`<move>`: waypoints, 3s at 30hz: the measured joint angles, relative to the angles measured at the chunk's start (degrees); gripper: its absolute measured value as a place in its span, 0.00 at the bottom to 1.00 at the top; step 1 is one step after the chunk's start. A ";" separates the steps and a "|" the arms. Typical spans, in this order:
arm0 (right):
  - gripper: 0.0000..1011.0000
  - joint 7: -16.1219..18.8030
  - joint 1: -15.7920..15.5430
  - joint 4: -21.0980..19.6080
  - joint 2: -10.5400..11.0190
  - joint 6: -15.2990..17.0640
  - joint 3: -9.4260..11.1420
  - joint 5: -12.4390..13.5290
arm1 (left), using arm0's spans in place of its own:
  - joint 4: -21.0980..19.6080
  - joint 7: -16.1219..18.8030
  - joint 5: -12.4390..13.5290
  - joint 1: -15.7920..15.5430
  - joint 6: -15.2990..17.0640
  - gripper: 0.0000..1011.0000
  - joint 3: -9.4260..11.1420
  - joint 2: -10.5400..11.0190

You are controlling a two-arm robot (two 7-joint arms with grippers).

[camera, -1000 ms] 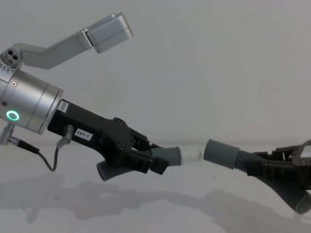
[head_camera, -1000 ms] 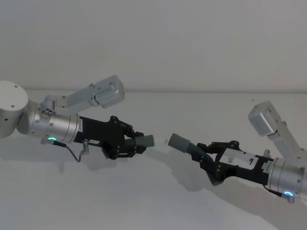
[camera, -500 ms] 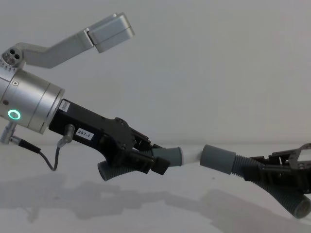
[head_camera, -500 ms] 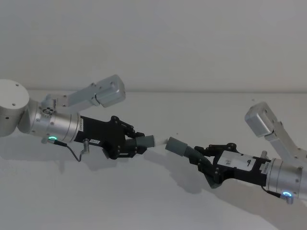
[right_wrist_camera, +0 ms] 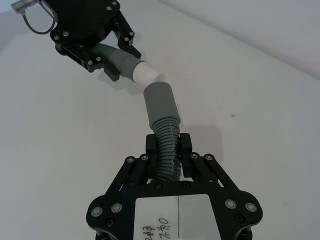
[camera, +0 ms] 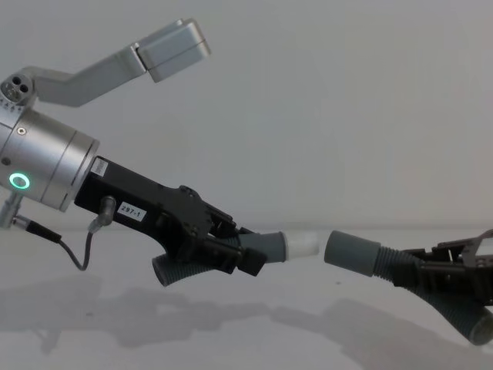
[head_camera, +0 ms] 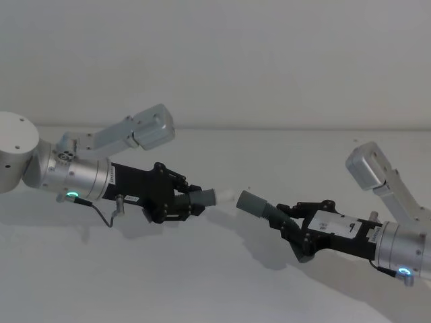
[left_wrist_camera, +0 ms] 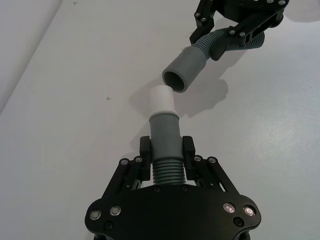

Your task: Use both hands to pick up one end of the pipe from the table, align the ends, and insert them.

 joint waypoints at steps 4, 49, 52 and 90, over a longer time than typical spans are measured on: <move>0.26 -0.17 -0.02 -0.10 0.09 0.05 -0.02 0.20 | -0.19 0.37 -0.18 0.06 0.15 0.36 -0.04 0.10; 0.26 -2.40 0.09 -0.67 1.50 -0.61 -0.83 2.22 | -0.47 1.22 -2.00 -1.33 0.24 0.36 2.00 -0.21; 0.26 -2.40 0.12 -0.67 1.53 -0.78 -0.94 2.38 | -0.58 1.30 -2.06 -1.36 0.30 0.36 2.14 -0.20; 0.26 -0.42 -0.53 -1.71 3.46 -3.46 -1.57 4.82 | -2.16 0.67 -2.54 -2.68 1.19 0.36 4.29 0.69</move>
